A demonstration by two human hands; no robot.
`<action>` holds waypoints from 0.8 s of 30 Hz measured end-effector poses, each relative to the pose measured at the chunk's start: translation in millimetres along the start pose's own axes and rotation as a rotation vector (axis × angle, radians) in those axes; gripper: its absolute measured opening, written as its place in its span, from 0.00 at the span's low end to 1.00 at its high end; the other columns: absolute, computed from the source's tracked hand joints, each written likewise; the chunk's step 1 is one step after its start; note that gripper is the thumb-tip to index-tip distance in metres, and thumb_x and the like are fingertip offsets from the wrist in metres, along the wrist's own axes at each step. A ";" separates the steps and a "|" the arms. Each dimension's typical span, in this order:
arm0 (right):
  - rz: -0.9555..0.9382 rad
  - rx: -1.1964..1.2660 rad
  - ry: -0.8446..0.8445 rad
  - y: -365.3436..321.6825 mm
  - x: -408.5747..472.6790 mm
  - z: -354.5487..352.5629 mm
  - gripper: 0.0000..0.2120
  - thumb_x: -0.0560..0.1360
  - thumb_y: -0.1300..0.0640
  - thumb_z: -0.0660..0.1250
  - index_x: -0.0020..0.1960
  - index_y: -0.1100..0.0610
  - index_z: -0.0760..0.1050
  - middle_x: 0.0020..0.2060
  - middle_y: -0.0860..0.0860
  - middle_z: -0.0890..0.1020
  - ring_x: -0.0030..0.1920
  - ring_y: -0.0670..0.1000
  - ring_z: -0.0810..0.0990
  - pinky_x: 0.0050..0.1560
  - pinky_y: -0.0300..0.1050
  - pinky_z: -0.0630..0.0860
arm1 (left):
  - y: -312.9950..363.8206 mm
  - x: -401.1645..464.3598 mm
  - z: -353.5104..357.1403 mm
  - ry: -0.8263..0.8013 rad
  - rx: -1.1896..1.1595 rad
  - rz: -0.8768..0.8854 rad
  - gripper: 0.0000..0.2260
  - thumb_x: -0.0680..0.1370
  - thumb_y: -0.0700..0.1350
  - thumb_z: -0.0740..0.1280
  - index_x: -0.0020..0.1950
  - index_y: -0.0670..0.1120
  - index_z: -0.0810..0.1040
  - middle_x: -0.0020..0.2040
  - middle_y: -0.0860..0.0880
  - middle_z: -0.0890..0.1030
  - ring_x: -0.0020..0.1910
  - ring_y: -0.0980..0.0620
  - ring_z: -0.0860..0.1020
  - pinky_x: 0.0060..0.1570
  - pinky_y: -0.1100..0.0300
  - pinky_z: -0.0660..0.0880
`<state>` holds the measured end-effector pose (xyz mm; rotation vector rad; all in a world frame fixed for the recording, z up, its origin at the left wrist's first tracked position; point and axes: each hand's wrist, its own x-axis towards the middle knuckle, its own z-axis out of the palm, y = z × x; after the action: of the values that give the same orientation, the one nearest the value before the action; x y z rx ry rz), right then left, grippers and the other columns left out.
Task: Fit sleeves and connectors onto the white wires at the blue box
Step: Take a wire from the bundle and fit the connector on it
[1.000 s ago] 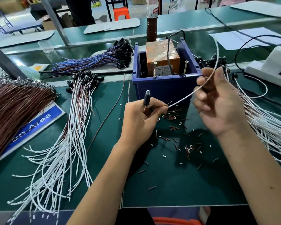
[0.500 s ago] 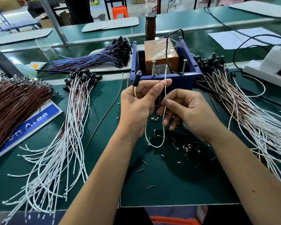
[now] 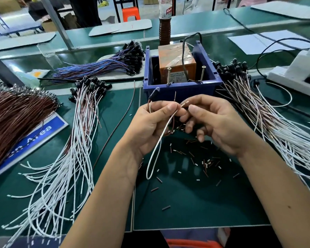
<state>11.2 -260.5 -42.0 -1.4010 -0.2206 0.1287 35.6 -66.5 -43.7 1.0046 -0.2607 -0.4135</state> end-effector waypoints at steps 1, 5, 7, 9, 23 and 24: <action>-0.010 -0.006 0.015 0.5 0.2 0.3 0.11 0.76 0.53 0.70 0.55 0.59 0.81 0.42 0.56 0.85 0.36 0.51 0.82 0.25 0.39 0.75 | -1.3 0.6 -2.2 -0.007 0.038 -0.016 0.07 0.79 0.39 0.68 0.45 0.36 0.83 0.32 0.47 0.82 0.21 0.61 0.72 0.21 0.70 0.67; -0.049 -0.062 0.067 2.6 2.1 1.2 0.11 0.77 0.53 0.69 0.50 0.61 0.81 0.37 0.53 0.84 0.33 0.50 0.81 0.25 0.38 0.74 | -6.9 3.1 -10.2 -0.018 0.163 -0.076 0.09 0.79 0.44 0.69 0.44 0.44 0.87 0.30 0.50 0.77 0.21 0.61 0.59 0.21 0.67 0.56; -0.069 -0.072 0.074 3.1 1.9 1.7 0.09 0.77 0.54 0.70 0.48 0.60 0.81 0.37 0.53 0.84 0.32 0.50 0.81 0.25 0.39 0.75 | -8.6 3.8 -10.9 -0.019 0.142 -0.088 0.08 0.78 0.44 0.70 0.44 0.44 0.88 0.35 0.51 0.84 0.21 0.62 0.62 0.21 0.69 0.60; -0.089 -0.079 0.073 3.4 1.5 2.6 0.07 0.77 0.55 0.71 0.47 0.59 0.82 0.38 0.54 0.84 0.32 0.50 0.80 0.25 0.40 0.75 | -9.8 4.6 -11.3 0.004 0.129 -0.099 0.07 0.76 0.45 0.71 0.44 0.45 0.88 0.39 0.48 0.85 0.21 0.61 0.63 0.22 0.67 0.58; -0.005 -0.055 -0.016 8.6 -0.3 16.6 0.23 0.74 0.48 0.73 0.46 0.70 0.79 0.33 0.57 0.82 0.27 0.51 0.78 0.22 0.38 0.74 | -14.2 1.8 5.8 0.147 0.153 0.199 0.07 0.75 0.42 0.74 0.48 0.38 0.84 0.47 0.38 0.85 0.35 0.45 0.82 0.35 0.55 0.80; -0.018 -0.047 0.012 9.2 0.0 15.7 0.21 0.73 0.49 0.74 0.46 0.70 0.80 0.33 0.57 0.82 0.27 0.50 0.78 0.22 0.38 0.74 | -14.8 1.3 6.1 0.143 0.157 0.207 0.07 0.76 0.41 0.74 0.48 0.37 0.84 0.48 0.37 0.85 0.36 0.44 0.82 0.35 0.54 0.81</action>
<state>8.0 -243.9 -48.7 -1.4454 -0.2269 0.1008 31.2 -78.7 -53.2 1.1433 -0.2681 -0.1329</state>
